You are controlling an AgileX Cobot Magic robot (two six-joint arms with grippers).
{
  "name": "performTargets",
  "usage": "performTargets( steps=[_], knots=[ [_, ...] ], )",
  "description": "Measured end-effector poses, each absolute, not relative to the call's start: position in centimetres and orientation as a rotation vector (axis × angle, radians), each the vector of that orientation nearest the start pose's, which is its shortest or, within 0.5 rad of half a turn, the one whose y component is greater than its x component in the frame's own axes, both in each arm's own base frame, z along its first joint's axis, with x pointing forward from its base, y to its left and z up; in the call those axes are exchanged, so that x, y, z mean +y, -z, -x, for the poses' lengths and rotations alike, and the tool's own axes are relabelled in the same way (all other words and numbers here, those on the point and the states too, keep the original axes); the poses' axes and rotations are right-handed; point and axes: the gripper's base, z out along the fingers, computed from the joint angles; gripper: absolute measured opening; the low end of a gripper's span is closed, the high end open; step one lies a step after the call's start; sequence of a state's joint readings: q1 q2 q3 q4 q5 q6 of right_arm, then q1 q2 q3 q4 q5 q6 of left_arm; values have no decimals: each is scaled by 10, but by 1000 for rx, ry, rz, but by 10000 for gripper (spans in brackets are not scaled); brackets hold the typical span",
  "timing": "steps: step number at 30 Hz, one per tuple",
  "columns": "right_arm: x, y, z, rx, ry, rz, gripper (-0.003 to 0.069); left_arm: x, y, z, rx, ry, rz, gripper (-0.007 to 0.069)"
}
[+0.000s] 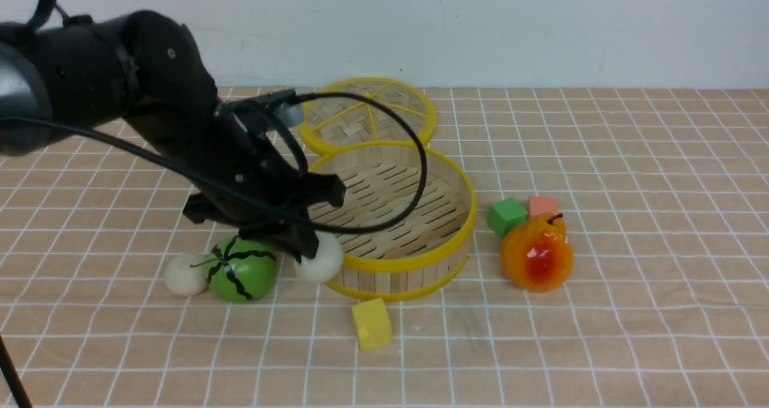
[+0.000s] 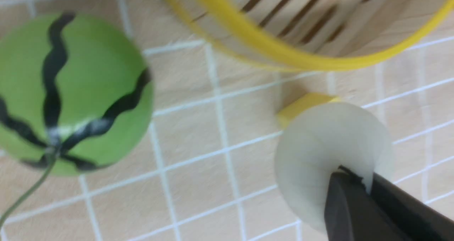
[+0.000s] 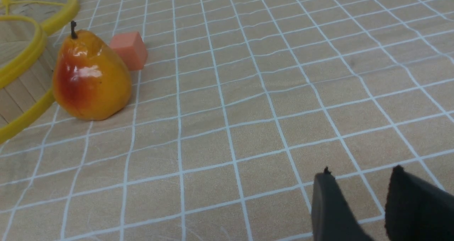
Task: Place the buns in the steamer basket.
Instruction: Use the left arm to put the steamed stuffed bun into the steamer
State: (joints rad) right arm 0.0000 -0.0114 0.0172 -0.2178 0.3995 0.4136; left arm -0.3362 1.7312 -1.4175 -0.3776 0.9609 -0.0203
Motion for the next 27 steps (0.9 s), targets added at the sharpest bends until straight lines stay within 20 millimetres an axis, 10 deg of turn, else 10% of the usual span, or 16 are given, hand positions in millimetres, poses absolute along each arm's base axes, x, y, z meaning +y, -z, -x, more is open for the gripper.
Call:
performTargets(
  steps=[13, 27],
  knots=[
    [-8, -173, -52, 1862, -67, -257, 241, -158, -309, -363, 2611, 639, -223, -13],
    [-8, -173, -52, 1862, -67, -257, 241, -174, -223, -420, 2568, 666, -15, 19]
  ],
)
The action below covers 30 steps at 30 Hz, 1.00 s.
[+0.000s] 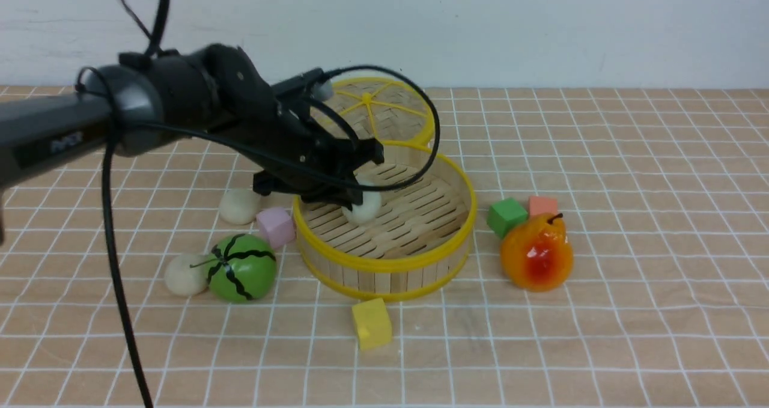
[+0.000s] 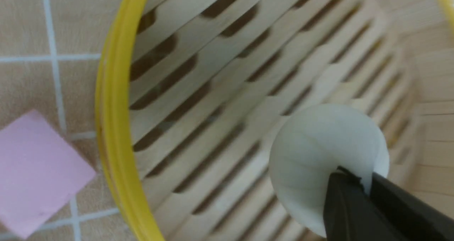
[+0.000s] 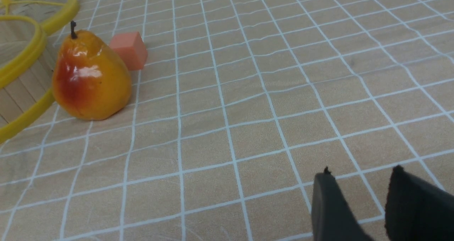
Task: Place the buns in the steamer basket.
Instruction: Use the left arm to put the steamed stuffed bun into the steamer, then use the left arm to grab a steamed stuffed bun
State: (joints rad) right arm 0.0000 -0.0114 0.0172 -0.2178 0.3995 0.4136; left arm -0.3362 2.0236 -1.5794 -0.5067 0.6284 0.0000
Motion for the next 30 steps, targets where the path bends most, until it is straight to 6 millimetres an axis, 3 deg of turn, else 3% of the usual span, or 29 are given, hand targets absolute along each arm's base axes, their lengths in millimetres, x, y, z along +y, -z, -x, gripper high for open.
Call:
performTargets(
  steps=[5, 18, 23, 25, 27, 30],
  knots=[
    [-8, -173, -52, 1862, -67, -257, 241, -175, -214, -422, 2585, 665, -4, 57],
    [-8, -173, -52, 1862, -67, -257, 241, -177, -217, -420, 2611, 685, -18, 323],
    [-8, -173, -52, 1862, -67, -257, 241, -176, -242, -418, 2599, 663, -95, 347],
    [-8, -173, -52, 1862, -67, -257, 241, -170, -266, -415, 2588, 565, -206, 349],
    [-8, -173, -52, 1862, -67, -257, 241, -166, -279, -412, 2576, 501, -256, 350],
    [-8, -173, -52, 1862, -67, -257, 241, -149, -312, -401, 2571, 282, -347, 347]
  ],
)
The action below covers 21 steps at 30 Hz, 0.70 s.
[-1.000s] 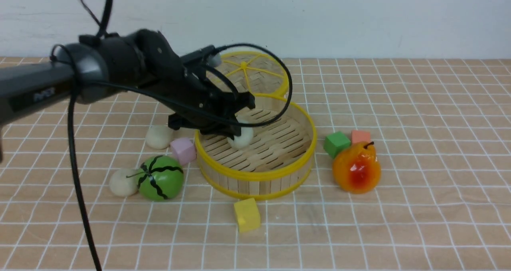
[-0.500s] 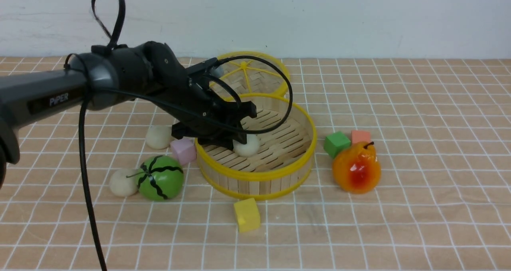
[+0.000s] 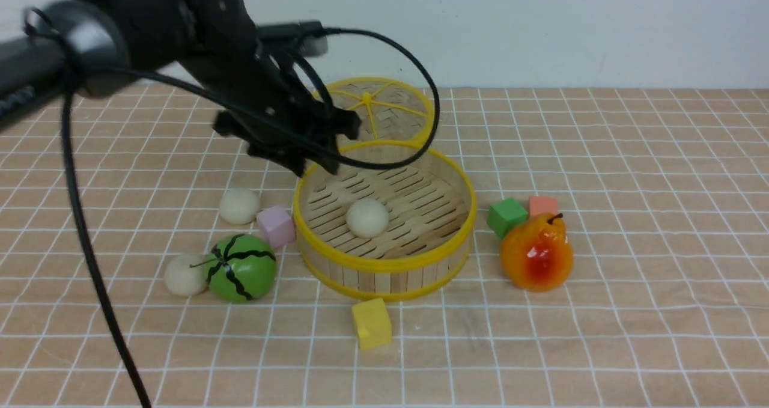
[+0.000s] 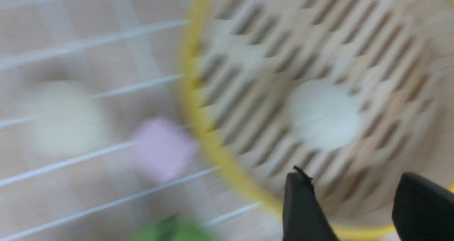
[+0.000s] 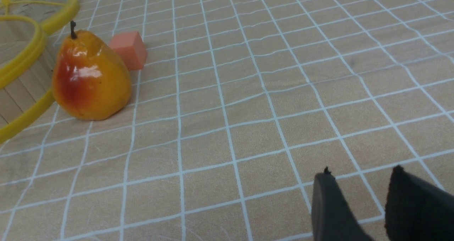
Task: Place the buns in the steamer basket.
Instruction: Use the left arm to grab a steamed stuffed bun
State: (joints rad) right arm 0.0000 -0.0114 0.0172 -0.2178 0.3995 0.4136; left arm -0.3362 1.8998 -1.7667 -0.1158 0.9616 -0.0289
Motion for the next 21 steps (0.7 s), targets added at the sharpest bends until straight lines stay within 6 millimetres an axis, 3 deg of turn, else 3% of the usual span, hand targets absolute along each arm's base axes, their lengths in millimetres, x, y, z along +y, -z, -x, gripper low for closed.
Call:
performTargets(
  steps=[2, 4, 8, 10, 13, 21],
  knots=[
    [-8, -173, -52, 1862, -67, -257, 241, -140, -322, -397, 2563, 191, -330, 339],
    [-8, -173, -52, 1862, -67, -258, 241, -116, -340, -392, 2543, 95, -188, 308],
    [-8, -173, -52, 1862, -67, -258, 241, -69, -343, -391, 2578, 48, 76, 246],
    [-8, -173, -52, 1862, -67, -258, 241, -41, -329, -390, 2631, 33, 201, 222],
    [-8, -173, -52, 1862, -67, -258, 241, -21, -310, -389, 2676, 41, 290, 216],
    [-8, -173, -52, 1862, -67, -258, 241, -20, -259, -390, 2726, 118, 340, 219]
  ],
)
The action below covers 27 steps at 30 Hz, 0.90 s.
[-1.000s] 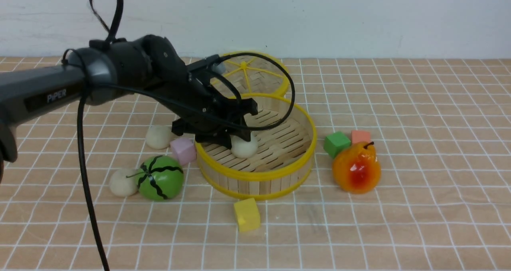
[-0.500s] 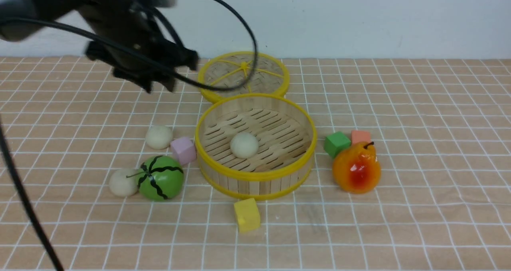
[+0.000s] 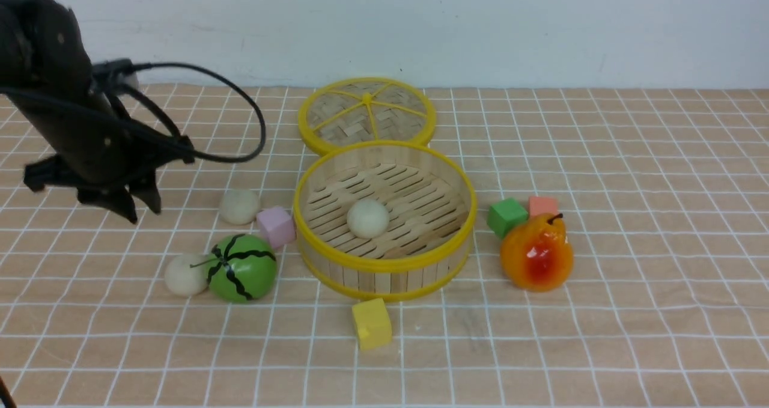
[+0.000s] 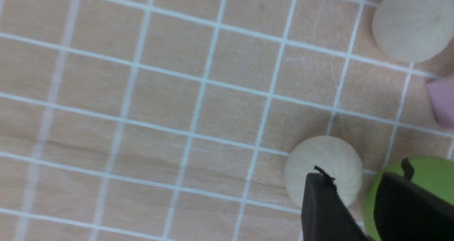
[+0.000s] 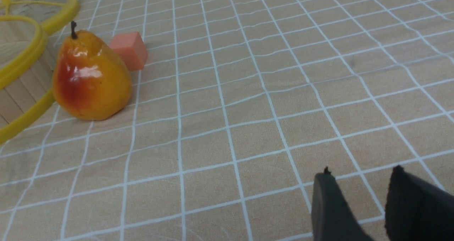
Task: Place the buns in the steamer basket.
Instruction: Use the left arm to grab a steamed stuffed bun
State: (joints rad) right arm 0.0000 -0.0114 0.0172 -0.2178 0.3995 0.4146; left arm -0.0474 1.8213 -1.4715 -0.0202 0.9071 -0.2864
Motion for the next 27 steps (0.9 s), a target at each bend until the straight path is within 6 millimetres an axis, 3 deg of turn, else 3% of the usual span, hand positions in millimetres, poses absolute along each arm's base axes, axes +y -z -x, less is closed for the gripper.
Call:
performTargets(
  steps=[3, 6, 21, 27],
  knots=[
    [-8, -173, -52, 1862, -67, -258, 241, -23, -227, -394, 2796, 155, 381, 227],
    [-8, -173, -52, 1862, -68, -258, 241, -25, -213, -396, 2829, 186, 411, 230],
    [-8, -173, -52, 1862, -68, -258, 241, -28, -188, -403, 2869, 224, 454, 234],
    [-8, -173, -52, 1862, -68, -258, 241, -28, -186, -403, 2881, 214, 429, 137]
  ],
)
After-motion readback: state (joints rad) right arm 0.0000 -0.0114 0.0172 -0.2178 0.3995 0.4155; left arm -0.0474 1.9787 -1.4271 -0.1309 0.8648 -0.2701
